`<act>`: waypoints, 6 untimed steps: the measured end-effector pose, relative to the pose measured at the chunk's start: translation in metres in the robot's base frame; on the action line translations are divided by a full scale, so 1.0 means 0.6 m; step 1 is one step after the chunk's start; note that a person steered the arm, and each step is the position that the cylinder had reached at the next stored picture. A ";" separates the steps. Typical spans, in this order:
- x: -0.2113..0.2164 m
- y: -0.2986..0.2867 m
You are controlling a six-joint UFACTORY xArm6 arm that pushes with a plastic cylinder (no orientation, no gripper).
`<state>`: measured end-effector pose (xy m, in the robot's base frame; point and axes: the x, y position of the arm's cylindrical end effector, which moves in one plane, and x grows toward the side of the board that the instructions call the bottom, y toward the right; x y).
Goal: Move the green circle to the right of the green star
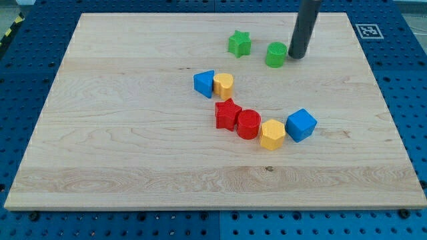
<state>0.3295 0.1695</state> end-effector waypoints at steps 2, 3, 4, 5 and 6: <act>0.052 -0.039; 0.016 -0.081; 0.002 -0.095; 0.013 -0.086; 0.049 -0.106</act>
